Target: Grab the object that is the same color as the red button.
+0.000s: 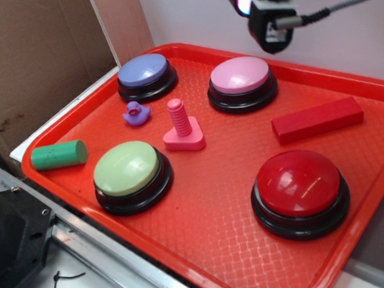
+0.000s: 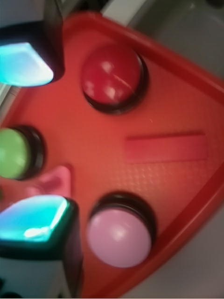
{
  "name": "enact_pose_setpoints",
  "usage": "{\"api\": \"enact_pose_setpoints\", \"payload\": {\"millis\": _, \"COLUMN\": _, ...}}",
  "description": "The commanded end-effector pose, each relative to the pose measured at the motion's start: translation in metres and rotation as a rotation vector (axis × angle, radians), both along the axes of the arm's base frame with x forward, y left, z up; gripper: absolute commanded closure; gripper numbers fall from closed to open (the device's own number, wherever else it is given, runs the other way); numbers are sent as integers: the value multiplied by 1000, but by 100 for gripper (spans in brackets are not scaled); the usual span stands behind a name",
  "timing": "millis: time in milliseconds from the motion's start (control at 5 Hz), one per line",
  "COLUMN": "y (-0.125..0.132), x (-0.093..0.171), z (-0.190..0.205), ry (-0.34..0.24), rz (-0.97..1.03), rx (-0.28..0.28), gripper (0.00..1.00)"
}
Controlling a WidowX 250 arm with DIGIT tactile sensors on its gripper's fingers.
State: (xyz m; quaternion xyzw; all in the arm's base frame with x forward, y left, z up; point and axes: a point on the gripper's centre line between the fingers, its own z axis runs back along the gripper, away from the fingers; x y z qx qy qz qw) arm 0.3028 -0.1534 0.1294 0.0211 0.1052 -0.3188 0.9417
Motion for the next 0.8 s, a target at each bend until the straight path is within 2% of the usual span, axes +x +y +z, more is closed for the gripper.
{"api": "enact_pose_setpoints", "payload": {"millis": 0, "y": -7, "x": 25, "z": -45, "ry": -30, "rz": -98, "rx": -51, "gripper": 0}}
{"api": "enact_pose_setpoints", "payload": {"millis": 200, "y": -12, "x": 18, "z": -82, "ry": -20, "rz": -152, "rx": -47, "gripper": 0}}
{"api": "enact_pose_setpoints", "payload": {"millis": 400, "y": -13, "x": 10, "z": -101, "ry": 22, "rz": -150, "rx": -44, "gripper": 0}}
{"api": "enact_pose_setpoints", "payload": {"millis": 600, "y": -14, "x": 9, "z": -105, "ry": 29, "rz": -133, "rx": -50, "gripper": 0}}
